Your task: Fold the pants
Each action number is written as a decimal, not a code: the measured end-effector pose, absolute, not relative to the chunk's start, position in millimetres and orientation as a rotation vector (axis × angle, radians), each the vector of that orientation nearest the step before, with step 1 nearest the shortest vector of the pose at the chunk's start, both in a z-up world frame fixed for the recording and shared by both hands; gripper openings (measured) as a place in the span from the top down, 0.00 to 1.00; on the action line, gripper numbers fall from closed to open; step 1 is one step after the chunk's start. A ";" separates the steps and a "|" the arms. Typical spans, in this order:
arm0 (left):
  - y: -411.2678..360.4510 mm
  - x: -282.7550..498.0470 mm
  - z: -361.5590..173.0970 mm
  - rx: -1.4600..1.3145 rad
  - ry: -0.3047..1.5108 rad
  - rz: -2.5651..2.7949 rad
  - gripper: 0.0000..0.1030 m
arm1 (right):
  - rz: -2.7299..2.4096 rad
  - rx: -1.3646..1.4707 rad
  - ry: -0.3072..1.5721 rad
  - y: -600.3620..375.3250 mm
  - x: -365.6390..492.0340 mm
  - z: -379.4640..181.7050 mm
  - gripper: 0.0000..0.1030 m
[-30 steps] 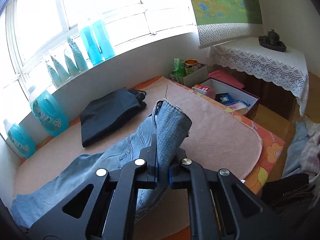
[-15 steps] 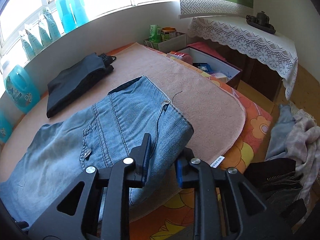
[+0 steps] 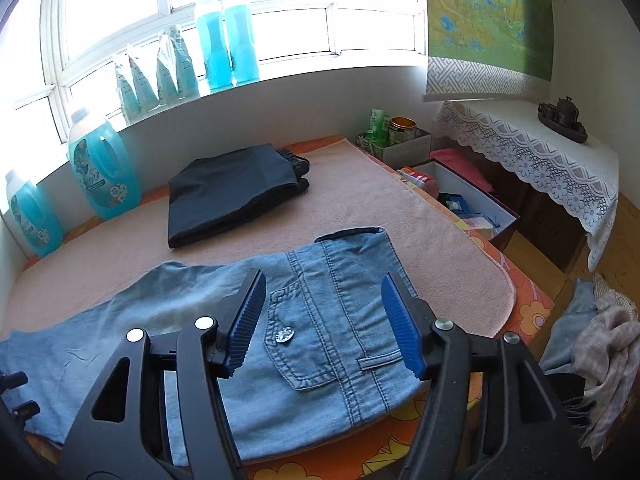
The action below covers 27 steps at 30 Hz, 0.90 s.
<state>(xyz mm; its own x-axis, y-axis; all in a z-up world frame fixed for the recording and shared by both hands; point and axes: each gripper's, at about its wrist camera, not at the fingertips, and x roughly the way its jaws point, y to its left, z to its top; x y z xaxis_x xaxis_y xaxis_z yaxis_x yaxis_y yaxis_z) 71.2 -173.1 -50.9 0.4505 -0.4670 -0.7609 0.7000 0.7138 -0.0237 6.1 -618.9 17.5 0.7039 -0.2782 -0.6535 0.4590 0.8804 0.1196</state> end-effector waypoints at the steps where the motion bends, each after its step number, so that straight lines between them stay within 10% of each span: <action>1: -168.4 72.8 -49.1 0.315 0.821 -0.708 0.36 | -0.386 0.286 0.673 -612.1 11.9 18.4 0.38; 27: 98.1 60.4 -66.6 -0.030 0.823 0.014 0.31 | 0.442 0.011 0.713 -310.5 181.9 31.5 0.36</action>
